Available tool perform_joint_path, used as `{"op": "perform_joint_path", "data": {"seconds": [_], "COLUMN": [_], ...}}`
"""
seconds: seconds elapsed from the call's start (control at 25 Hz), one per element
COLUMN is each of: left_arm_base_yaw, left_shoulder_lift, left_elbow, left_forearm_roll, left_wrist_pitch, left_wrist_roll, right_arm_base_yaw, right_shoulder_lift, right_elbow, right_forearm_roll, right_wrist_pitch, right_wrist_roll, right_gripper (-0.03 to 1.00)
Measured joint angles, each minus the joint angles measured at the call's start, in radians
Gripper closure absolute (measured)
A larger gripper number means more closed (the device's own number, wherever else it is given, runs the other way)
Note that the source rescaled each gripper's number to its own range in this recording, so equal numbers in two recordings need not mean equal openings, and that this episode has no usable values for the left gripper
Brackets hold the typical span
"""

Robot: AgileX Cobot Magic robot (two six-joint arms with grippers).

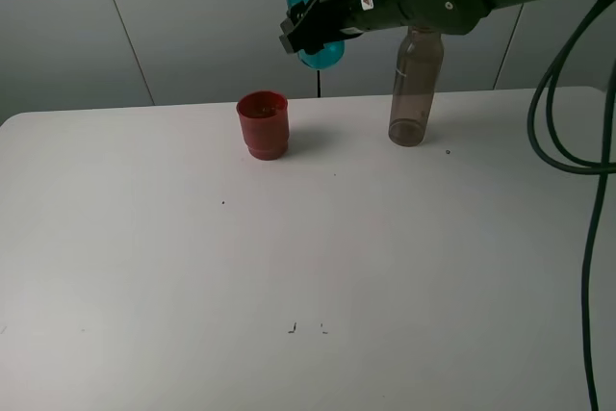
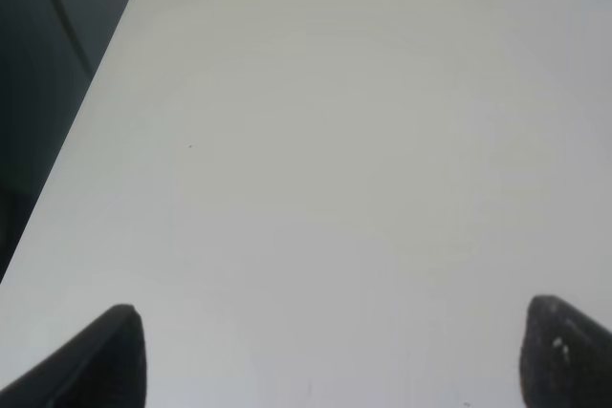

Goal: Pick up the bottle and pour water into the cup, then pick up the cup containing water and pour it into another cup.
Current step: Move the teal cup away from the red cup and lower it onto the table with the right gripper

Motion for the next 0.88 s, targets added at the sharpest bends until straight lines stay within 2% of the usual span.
{"op": "perform_joint_path", "data": {"seconds": [0.12, 0.4, 0.6, 0.88], "left_arm_base_yaw": [0.0, 0.0, 0.0, 0.0], "left_shoulder_lift": [0.0, 0.0, 0.0, 0.0], "left_elbow": [0.0, 0.0, 0.0, 0.0], "left_forearm_roll": [0.0, 0.0, 0.0, 0.0], "left_wrist_pitch": [0.0, 0.0, 0.0, 0.0], "left_wrist_roll": [0.0, 0.0, 0.0, 0.0], "right_arm_base_yaw": [0.0, 0.0, 0.0, 0.0], "right_shoulder_lift": [-0.049, -0.105, -0.143, -0.198], "right_elbow": [0.098, 0.23, 0.313, 0.445], "right_forearm_roll": [0.102, 0.436, 0.504, 0.573], "right_wrist_pitch": [0.0, 0.006, -0.004, -0.065], "right_wrist_roll": [-0.028, -0.249, -0.286, -0.35], "right_gripper": [0.81, 0.81, 0.81, 0.81]}}
